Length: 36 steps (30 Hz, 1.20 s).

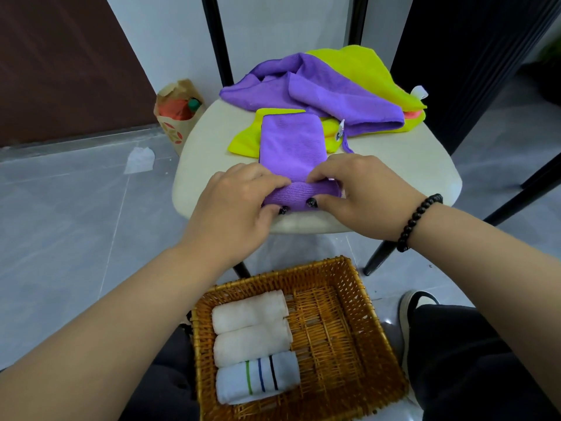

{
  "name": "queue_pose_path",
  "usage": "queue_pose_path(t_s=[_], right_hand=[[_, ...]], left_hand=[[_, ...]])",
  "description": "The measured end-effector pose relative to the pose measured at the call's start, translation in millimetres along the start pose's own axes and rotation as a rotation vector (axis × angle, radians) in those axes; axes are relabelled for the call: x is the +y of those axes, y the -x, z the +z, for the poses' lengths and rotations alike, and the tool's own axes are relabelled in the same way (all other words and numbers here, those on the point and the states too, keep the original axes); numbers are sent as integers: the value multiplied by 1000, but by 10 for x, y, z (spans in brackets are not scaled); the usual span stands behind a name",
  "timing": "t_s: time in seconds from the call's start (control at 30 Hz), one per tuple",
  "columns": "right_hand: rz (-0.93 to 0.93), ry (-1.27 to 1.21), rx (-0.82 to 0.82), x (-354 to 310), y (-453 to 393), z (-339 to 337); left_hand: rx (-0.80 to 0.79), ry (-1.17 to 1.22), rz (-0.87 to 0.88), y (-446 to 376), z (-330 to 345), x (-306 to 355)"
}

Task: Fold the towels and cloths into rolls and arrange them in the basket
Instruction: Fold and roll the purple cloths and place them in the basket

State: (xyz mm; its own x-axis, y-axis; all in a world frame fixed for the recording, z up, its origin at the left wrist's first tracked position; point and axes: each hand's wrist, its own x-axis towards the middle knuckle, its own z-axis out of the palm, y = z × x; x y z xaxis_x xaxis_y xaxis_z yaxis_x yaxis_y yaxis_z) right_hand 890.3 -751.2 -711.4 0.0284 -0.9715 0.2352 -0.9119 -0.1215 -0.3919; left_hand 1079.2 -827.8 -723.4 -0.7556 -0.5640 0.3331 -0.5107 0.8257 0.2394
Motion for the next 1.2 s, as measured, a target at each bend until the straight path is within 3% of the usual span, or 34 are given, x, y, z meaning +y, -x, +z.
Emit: queue_pose_path(t_s=[0.13, 0.3, 0.4, 0.5, 0.6, 0.7, 0.83, 1.0, 1.2], right_hand=[[3, 51, -16, -13, 13, -28], [-133, 271, 59, -27, 92, 7], [-151, 250, 61, 11, 122, 76], [-124, 164, 75, 29, 134, 116], [-86, 114, 64, 33, 123, 118], [-43, 34, 45, 57, 79, 103], [1, 21, 10, 70, 30, 61], [-95, 219, 55, 11, 62, 103], [-91, 117, 109, 79, 119, 137]], left_hand=[[-41, 200, -144, -41, -71, -5], [-118, 360, -285, -115, -63, -81], [-140, 485, -355, -139, -72, -73], [-101, 357, -277, -109, -64, -39], [-25, 111, -21, -40, -66, -13], [-32, -4, 78, -4, -53, -67], [-72, -16, 54, -23, -62, -64], [-75, 183, -114, -81, -95, -43], [-76, 230, -100, -83, -90, -39]])
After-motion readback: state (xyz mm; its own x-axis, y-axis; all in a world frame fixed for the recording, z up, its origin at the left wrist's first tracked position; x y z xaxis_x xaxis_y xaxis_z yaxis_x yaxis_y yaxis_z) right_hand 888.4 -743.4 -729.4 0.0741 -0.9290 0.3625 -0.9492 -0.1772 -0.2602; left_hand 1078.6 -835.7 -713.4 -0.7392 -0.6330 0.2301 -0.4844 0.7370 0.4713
